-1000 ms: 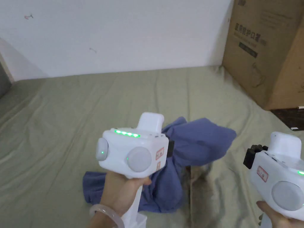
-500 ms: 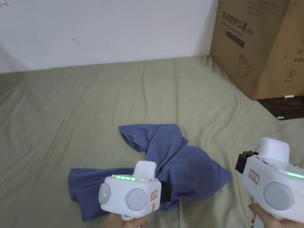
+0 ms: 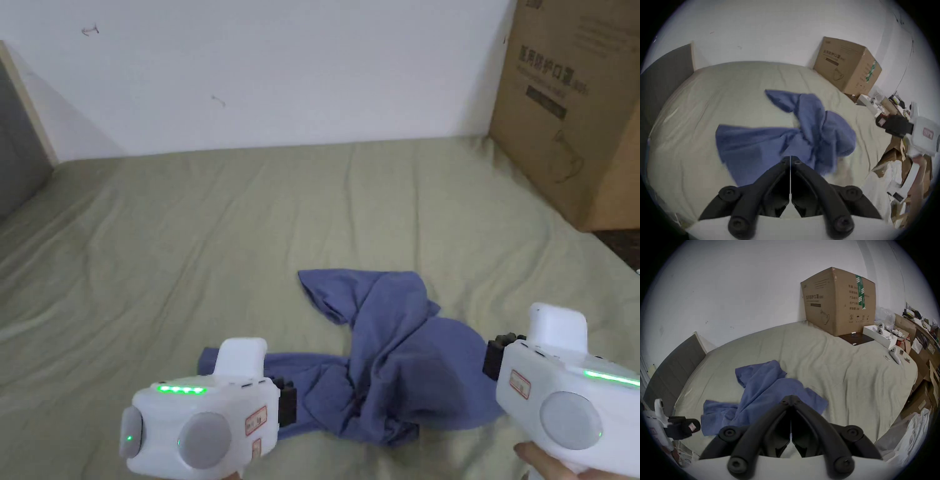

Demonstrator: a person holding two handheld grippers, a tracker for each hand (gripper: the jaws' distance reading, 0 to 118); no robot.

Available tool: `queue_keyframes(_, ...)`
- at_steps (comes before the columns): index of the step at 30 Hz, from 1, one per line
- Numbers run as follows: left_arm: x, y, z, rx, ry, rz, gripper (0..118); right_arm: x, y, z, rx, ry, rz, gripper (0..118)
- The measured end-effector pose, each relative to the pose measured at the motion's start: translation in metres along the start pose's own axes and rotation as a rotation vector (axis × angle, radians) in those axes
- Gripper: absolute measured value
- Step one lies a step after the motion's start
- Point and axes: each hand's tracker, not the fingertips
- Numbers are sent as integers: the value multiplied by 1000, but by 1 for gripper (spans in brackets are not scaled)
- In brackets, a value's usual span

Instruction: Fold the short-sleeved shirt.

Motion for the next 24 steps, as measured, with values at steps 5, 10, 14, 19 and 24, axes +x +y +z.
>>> queue_keyframes(5, -30, -29, -4, -47, 37, 117, 0, -21, -10, -9, -43, 41, 35, 0)
queue_keyframes(10, -57, -12, -17, -48, 96, 128, 27, -29, -9, -28, -65, 45, 62, 0)
queue_keyframes(14, -81, 20, -39, -75, 114, 112, 70, -29, -4, -45, -78, 41, 70, 0)
queue_keyframes(19, -115, 69, -78, -57, 186, 126, 95, -32, 2, -61, -114, 9, 124, 0)
queue_keyframes(24, -144, 80, -143, -222, 232, 163, 93, -27, 0, -65, -103, 25, 128, 0)
